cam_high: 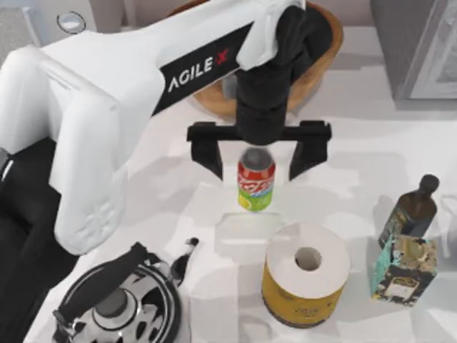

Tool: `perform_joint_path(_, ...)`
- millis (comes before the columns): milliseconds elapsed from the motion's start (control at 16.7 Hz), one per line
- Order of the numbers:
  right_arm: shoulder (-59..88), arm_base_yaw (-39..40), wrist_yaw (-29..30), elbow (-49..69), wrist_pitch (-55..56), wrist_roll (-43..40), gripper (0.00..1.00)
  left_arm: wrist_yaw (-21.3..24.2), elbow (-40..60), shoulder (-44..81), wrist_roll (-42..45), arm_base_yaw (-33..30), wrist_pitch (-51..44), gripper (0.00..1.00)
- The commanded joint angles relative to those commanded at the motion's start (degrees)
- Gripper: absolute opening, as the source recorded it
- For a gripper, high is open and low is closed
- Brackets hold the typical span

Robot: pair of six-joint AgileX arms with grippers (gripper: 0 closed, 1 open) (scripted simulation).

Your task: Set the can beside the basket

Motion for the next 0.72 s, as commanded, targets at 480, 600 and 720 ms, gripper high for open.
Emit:
perform_joint_path(480,0.0,0.0,0.0,0.0,0.0,0.0,1.0,1.0,7.8,2.5,-0.1,-0.4,-9.3,1.0)
perform_joint_path(600,0.0,0.0,0.0,0.0,0.0,0.0,1.0,0.1,10.1,1.4,0.0,0.0,-9.1,1.0)
perform_joint_path(720,0.0,0.0,0.0,0.0,0.0,0.0,1.0,-0.3,10.8,1.0,0.0,0.1,-8.9,1.0)
